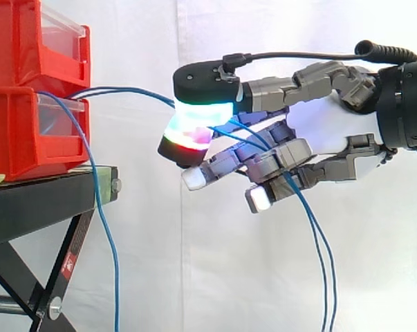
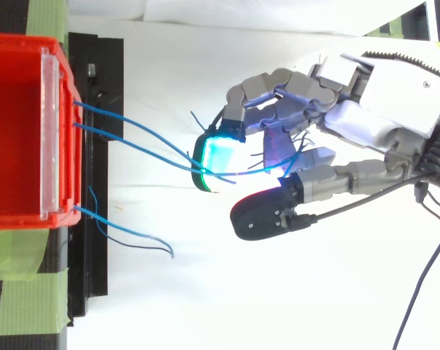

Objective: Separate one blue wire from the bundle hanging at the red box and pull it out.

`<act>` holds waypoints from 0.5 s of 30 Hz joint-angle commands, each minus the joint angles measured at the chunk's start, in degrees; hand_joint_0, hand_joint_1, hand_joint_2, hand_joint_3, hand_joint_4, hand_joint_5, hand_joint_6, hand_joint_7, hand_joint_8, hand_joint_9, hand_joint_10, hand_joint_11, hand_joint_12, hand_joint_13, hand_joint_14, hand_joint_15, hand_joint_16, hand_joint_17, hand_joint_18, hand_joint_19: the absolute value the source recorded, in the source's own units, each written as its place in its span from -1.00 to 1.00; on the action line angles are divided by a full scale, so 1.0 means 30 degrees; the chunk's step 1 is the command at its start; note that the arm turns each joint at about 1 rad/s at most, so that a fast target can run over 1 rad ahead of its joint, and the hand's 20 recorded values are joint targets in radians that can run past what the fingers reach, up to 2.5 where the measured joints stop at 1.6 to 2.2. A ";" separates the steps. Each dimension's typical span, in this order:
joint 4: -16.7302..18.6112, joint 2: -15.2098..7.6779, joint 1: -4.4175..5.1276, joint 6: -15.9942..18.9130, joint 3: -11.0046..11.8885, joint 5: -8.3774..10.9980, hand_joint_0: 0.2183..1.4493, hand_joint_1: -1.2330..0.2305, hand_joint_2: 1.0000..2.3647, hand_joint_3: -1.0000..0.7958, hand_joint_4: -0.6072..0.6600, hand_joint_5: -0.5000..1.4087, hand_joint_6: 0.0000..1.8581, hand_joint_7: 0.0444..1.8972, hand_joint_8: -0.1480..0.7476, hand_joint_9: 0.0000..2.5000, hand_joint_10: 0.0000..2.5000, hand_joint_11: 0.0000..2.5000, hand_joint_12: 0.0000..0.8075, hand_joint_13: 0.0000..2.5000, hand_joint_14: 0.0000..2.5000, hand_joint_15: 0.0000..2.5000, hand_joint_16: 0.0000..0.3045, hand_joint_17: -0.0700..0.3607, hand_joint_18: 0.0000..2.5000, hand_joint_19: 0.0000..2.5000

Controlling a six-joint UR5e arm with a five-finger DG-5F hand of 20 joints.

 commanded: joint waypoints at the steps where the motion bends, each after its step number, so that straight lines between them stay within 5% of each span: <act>1: -0.0001 -0.0009 -0.0008 -0.0027 0.0000 -0.0006 -0.26 -0.64 -0.97 -0.21 0.24 -0.72 -0.09 0.11 -0.01 -0.49 -0.98 -0.17 -0.14 -0.43 0.14 0.28 -0.65 -0.12 -0.42 -0.05; 15: -0.0001 -0.0009 0.0021 0.0003 0.0000 0.0024 -0.31 -0.61 -0.99 -0.38 0.26 -0.73 -0.09 0.08 -0.02 -0.51 -0.98 -0.17 -0.15 -0.46 0.13 0.28 -0.66 -0.14 -0.45 -0.08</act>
